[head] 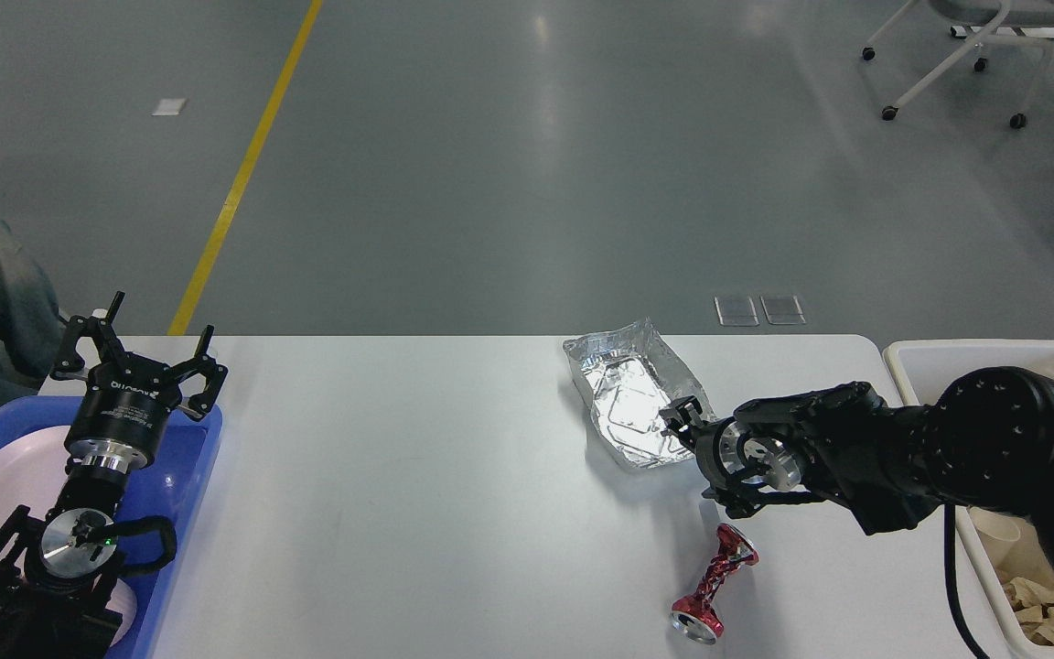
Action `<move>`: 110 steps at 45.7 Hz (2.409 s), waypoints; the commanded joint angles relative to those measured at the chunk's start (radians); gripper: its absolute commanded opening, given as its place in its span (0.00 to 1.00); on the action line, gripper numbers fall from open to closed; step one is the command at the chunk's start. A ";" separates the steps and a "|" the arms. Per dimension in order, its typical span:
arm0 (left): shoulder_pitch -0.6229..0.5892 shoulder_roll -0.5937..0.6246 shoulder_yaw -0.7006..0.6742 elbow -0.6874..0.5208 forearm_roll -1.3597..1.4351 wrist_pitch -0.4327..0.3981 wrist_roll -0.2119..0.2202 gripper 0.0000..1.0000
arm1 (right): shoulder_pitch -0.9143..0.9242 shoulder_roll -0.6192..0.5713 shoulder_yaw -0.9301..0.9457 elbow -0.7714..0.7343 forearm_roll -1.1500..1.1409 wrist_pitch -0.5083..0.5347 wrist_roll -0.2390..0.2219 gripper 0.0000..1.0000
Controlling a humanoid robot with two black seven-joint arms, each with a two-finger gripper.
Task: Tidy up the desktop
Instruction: 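Lower the right gripper onto the foil bag edge and grasp it, then lift the foil bag into the white bin and release it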
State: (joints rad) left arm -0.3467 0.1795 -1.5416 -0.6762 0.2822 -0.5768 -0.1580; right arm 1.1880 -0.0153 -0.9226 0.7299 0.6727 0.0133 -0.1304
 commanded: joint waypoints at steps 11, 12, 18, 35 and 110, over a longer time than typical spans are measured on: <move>0.000 0.000 0.000 0.000 0.000 0.000 0.000 0.96 | -0.011 -0.002 0.014 -0.021 0.007 -0.003 0.000 0.28; 0.000 0.000 0.000 0.000 0.000 0.000 0.000 0.96 | -0.011 -0.002 0.014 -0.023 0.007 -0.003 0.000 0.25; 0.000 0.000 0.000 0.001 0.000 0.000 0.000 0.96 | -0.018 0.000 0.016 -0.027 0.008 -0.009 0.000 0.19; 0.000 0.000 0.000 0.001 0.000 0.000 0.000 0.96 | -0.013 0.000 0.028 -0.011 0.013 -0.003 0.000 0.00; 0.000 0.000 0.000 0.000 0.000 0.000 0.000 0.96 | 1.219 -0.354 -0.400 0.971 -0.729 0.507 -0.006 0.00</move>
State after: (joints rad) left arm -0.3467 0.1795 -1.5416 -0.6765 0.2823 -0.5768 -0.1580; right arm 2.4221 -0.3386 -1.3006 1.7094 -0.0456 0.5356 -0.1365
